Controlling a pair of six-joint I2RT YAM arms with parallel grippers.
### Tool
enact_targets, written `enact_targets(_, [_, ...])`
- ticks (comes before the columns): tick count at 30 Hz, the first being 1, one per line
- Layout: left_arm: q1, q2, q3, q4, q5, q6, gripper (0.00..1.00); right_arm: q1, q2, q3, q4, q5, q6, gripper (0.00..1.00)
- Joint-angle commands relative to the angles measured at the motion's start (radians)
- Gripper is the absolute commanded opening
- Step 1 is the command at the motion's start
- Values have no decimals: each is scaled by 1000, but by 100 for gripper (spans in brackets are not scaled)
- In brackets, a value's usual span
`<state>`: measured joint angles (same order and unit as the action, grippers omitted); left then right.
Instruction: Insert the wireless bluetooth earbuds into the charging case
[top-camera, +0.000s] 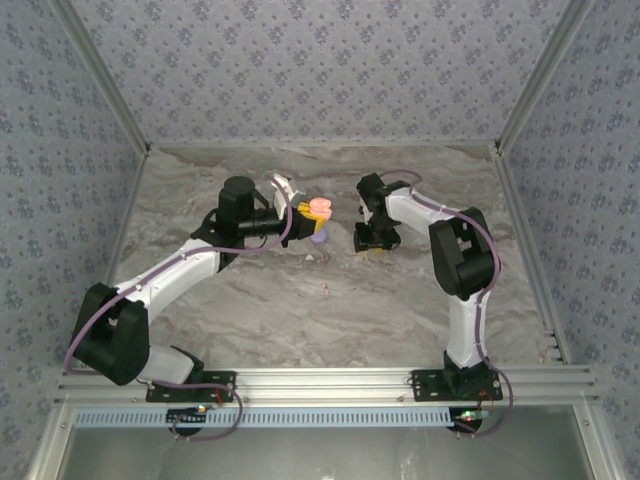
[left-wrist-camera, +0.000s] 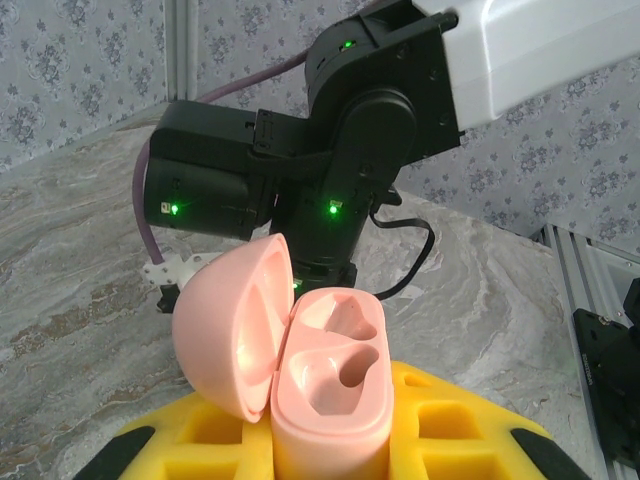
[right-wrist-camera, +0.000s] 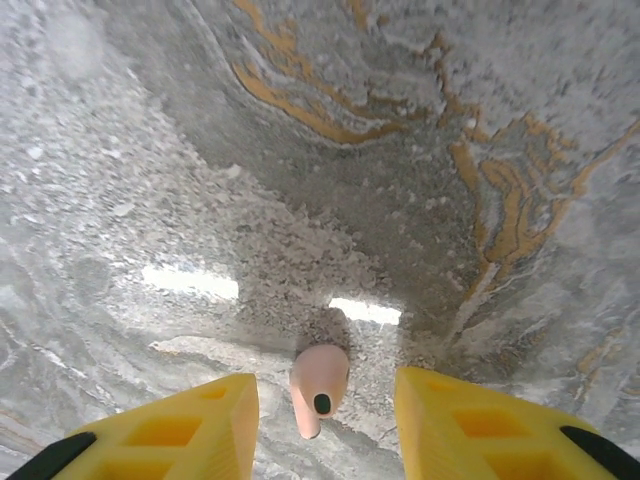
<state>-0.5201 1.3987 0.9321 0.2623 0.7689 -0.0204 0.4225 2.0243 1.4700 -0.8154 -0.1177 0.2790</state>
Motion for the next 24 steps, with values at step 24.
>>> enact_targets(24, [-9,-26,10,11,8,-1,2,39,86,111,-105,68,-14,32])
